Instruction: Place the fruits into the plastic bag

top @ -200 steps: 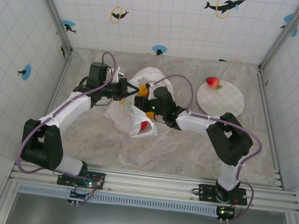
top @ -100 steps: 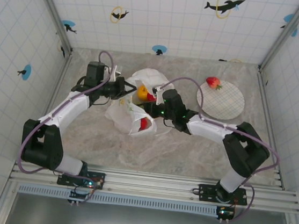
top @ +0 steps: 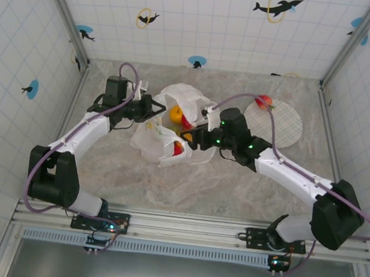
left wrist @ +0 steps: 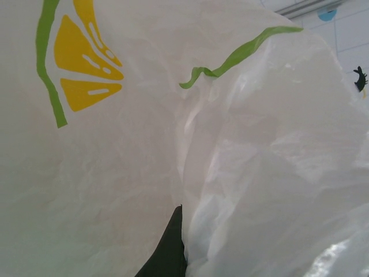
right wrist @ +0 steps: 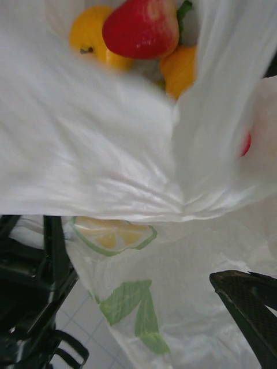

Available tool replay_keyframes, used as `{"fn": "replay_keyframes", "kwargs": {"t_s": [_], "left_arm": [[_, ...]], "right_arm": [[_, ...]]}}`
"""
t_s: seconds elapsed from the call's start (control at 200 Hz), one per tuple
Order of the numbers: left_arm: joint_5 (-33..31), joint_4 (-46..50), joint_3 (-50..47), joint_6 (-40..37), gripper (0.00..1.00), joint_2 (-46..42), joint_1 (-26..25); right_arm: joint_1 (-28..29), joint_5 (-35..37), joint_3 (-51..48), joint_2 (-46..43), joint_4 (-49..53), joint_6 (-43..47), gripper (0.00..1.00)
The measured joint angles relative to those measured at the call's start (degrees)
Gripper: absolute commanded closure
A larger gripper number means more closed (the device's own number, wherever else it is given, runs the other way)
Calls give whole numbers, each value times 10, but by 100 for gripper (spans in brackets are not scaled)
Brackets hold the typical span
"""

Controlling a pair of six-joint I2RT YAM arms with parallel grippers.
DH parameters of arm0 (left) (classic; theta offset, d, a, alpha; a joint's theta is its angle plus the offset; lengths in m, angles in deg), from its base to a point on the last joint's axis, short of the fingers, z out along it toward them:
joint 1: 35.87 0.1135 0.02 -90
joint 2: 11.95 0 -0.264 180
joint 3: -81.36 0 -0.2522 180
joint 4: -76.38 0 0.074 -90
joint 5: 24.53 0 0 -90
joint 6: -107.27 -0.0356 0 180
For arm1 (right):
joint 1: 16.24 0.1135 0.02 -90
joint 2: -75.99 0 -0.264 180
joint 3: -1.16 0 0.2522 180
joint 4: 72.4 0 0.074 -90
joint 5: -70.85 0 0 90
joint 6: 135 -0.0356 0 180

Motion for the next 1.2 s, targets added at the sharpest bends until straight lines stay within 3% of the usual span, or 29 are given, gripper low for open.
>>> {"fn": "replay_keyframes", "kwargs": {"t_s": [0.415, 0.691, 0.881, 1.201], "left_arm": [[-11, 0, 1, 0, 100, 0, 0], [-13, 0, 5, 0, 100, 0, 0], [-13, 0, 10, 0, 100, 0, -1], [-15, 0, 12, 2, 100, 0, -11]], "right_arm": [[-134, -8, -2, -131, 42, 4, 14], [-246, 86, -2, -128, 64, 16, 8], [-297, 165, -2, -55, 48, 90, 2], [-386, 194, 31, 145, 18, 178, 1]]}}
